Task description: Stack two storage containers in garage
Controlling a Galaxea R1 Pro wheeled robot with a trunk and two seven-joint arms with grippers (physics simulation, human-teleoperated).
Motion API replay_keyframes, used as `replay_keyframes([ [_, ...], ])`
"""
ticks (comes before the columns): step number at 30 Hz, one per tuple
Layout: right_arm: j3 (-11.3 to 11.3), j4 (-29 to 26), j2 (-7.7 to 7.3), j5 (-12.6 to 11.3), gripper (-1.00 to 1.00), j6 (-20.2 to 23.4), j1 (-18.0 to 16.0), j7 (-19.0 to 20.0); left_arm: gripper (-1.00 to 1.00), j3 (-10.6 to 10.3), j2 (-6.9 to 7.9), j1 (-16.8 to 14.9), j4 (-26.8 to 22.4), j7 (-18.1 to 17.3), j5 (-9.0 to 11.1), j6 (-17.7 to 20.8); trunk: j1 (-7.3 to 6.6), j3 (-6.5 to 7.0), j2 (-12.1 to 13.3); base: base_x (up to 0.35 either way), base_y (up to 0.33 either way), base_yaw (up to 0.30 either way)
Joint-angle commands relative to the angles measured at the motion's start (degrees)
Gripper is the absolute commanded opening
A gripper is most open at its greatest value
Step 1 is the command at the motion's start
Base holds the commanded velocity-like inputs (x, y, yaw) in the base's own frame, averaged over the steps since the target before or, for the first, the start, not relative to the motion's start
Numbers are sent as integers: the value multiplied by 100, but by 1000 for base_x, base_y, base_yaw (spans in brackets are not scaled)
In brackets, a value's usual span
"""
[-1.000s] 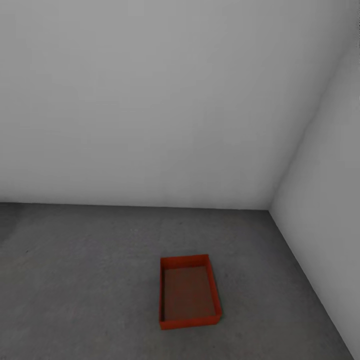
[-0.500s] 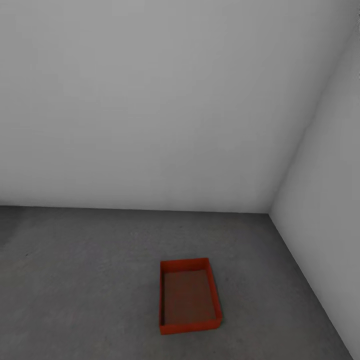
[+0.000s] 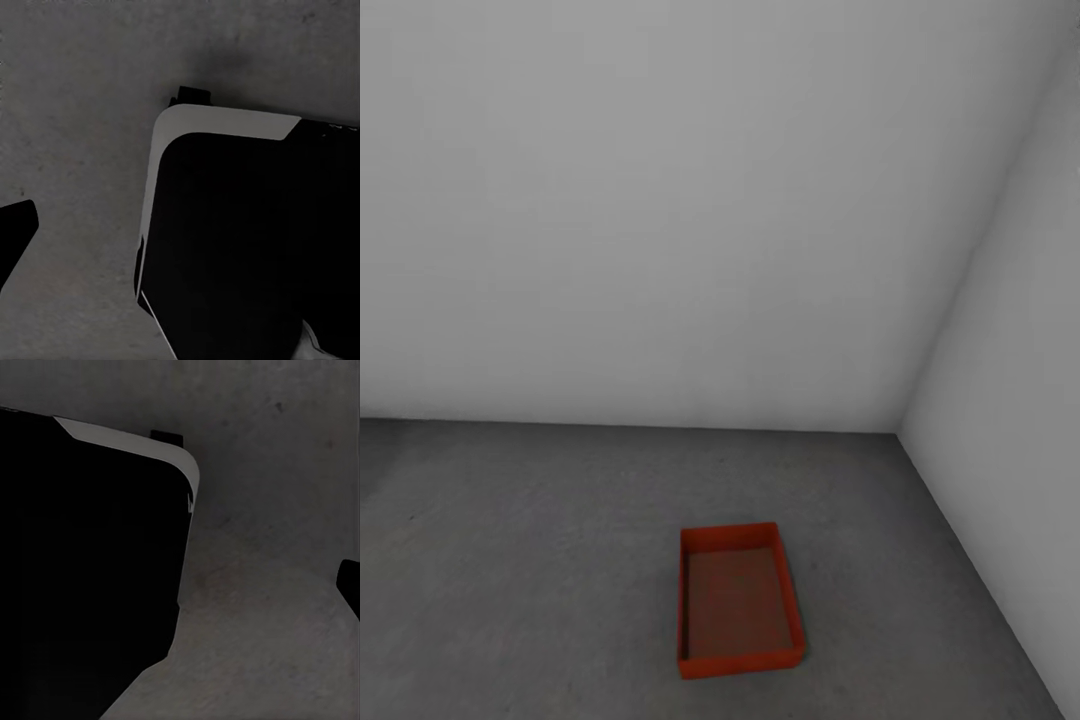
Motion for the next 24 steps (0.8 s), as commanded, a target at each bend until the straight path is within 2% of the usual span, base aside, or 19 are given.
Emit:
replay_keyframes([
  [1, 48, 7, 5, -49, 100, -19, -3, -12, 100, -16, 1, 13, -2, -5, 51, -62, 1, 3, -4, 0, 0, 0],
  [6, 48, 7, -1, -49, 100, -25, -3, -12, 100, -16, -5, 95, -2, -5, 53, -381, 1, 48, -4, 0, 0, 0],
  [24, 48, 15, -2, -56, 100, -22, -3, -12, 100, -17, -40, 114, -2, -7, 56, -445, 1, 210, -4, 0, 0, 0],
])
